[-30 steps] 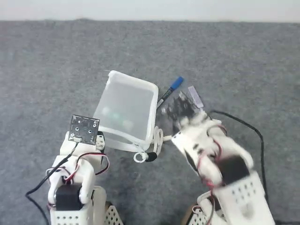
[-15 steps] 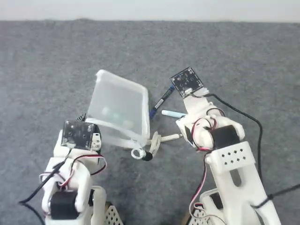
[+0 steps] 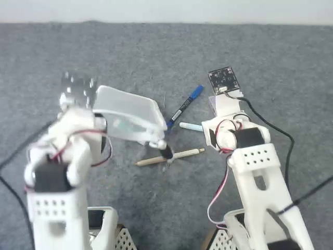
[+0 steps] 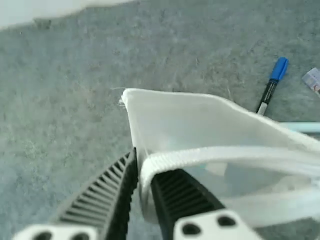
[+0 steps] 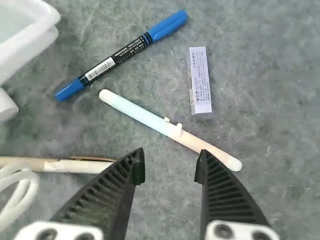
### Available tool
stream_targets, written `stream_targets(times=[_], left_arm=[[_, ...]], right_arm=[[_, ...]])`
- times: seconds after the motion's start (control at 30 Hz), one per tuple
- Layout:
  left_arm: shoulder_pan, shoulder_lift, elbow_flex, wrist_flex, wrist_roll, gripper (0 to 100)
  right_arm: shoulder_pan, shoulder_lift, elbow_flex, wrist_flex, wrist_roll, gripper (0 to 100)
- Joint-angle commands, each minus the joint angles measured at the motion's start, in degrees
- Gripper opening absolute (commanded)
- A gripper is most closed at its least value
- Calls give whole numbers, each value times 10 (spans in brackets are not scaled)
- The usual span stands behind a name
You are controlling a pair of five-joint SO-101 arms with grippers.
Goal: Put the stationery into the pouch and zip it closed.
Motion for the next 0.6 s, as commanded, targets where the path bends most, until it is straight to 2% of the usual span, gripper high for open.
stream_targets(times=[0.0,0.13,0.27,0.43,0.57], left_arm=[[-2,108,-139,56,48,13],[-3,214,-228,106,88,14],[-4,284,-263,125,139,15],[-65,302,-265,121,200,15],[-100,303,-257,122,204,15]], right_arm=[[10,12,-34,-19,-25,155],[10,18,-36,-24,-43,155],[20,18,-36,-26,-52,155],[29,22,-58,-16,-47,154],[29,23,-117,42,-47,154]])
